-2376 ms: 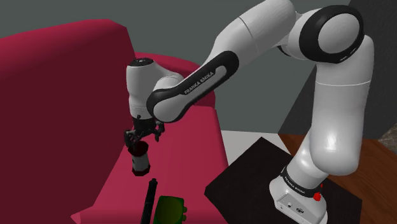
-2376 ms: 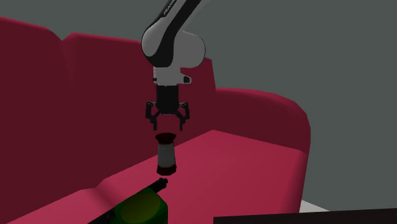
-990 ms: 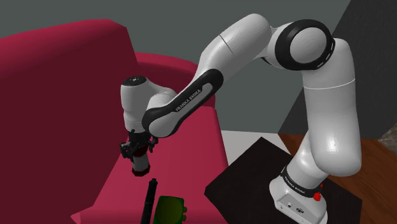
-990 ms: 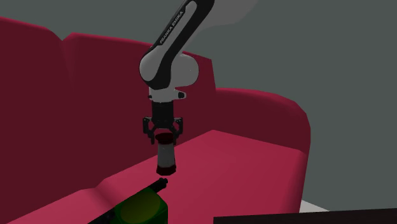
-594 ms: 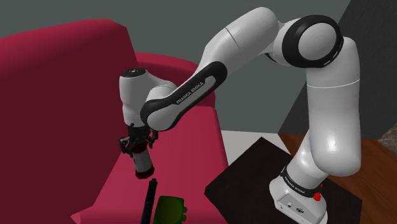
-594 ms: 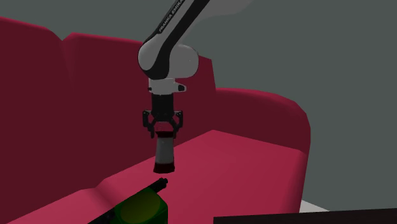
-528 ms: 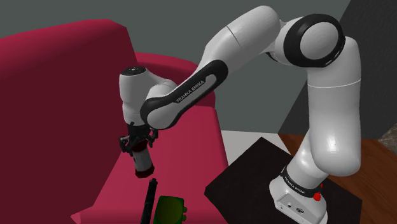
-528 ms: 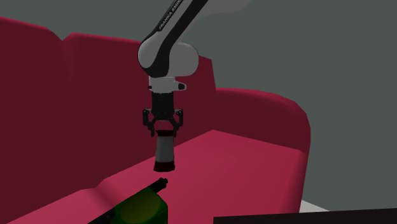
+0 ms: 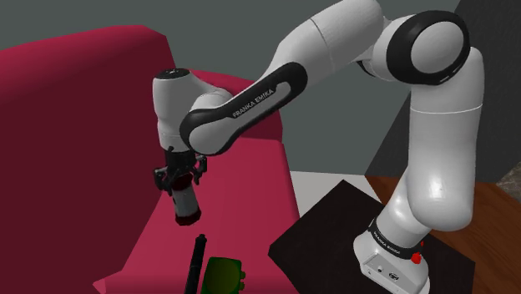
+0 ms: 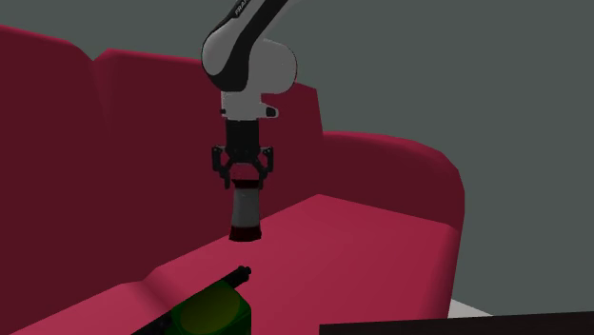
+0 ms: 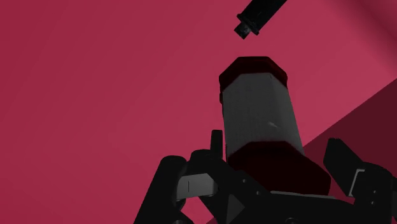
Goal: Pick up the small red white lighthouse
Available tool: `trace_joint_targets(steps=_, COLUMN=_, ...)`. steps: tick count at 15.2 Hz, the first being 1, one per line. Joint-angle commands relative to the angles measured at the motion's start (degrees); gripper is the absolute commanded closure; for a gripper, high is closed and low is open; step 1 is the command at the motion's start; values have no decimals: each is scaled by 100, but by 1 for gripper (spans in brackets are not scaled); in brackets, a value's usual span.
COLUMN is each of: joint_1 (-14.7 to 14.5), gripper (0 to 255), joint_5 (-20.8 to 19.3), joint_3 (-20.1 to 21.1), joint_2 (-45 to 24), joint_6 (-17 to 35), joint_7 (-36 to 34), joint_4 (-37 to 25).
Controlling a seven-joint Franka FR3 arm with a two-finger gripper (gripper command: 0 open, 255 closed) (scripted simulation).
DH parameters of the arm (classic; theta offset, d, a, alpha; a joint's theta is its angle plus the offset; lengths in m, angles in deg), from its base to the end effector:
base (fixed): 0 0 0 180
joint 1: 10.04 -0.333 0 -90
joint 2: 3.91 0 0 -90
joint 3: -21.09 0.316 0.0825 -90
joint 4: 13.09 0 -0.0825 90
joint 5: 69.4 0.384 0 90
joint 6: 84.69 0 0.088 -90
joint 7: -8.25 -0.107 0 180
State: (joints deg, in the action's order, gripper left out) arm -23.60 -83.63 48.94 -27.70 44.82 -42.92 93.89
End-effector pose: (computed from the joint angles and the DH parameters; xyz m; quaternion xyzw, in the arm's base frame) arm 0.4934 0.3997 0.3189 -0.9995 0.0265 -0.0141 0.0113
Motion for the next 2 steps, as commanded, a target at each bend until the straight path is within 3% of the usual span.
trace_joint_targets(steps=1, joint_1=13, gripper=255, joint_5=41, joint_3=24, joint_2=63, joint_6=-80, joint_7=22, joint_4=-23)
trace_joint_targets(steps=2, joint_1=13, gripper=255, joint_5=41, joint_3=24, joint_2=63, joint_6=-81, joint_7=22, joint_4=-24)
